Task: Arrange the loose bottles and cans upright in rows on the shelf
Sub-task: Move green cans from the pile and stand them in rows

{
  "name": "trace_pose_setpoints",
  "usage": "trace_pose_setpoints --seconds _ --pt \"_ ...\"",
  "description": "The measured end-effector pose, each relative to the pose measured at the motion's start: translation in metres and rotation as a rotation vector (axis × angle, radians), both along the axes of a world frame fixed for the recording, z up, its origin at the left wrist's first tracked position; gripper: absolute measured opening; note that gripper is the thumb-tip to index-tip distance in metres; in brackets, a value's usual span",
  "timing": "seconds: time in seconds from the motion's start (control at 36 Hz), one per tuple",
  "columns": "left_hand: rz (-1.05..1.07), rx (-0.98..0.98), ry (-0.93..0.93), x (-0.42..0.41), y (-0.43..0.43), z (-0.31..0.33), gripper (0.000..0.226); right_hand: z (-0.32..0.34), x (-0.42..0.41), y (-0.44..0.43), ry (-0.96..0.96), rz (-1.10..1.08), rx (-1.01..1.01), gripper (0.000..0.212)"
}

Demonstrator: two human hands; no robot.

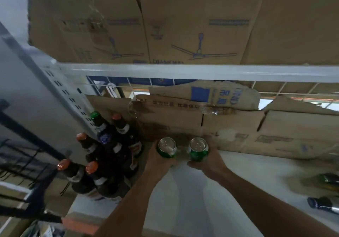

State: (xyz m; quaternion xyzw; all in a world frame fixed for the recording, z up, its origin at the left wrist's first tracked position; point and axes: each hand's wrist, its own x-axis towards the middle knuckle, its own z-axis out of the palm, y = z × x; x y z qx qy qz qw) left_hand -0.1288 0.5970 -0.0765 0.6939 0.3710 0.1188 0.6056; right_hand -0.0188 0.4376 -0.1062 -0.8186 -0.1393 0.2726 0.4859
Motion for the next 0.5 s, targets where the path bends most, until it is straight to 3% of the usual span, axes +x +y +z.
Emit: trace_pose_setpoints --seconds 0.08,0.19,0.31,0.42,0.5 --pt "0.012 -0.001 -0.011 0.007 0.012 -0.009 0.081 -0.006 -0.003 0.013 0.023 -0.025 -0.024 0.081" --pt "0.004 0.012 0.002 0.013 0.021 -0.022 0.06 -0.013 -0.008 0.031 0.01 -0.062 -0.015 0.088" --pt "-0.031 0.033 0.006 0.015 0.024 -0.024 0.058 -0.02 -0.01 0.044 -0.015 -0.057 0.004 0.099" --pt "-0.067 0.053 0.036 0.013 0.025 -0.024 0.079 -0.031 -0.006 0.041 -0.055 -0.033 -0.039 0.111" --pt "-0.076 0.053 0.015 0.011 0.025 -0.033 0.091 -0.018 -0.013 0.035 -0.072 -0.024 -0.052 0.092"
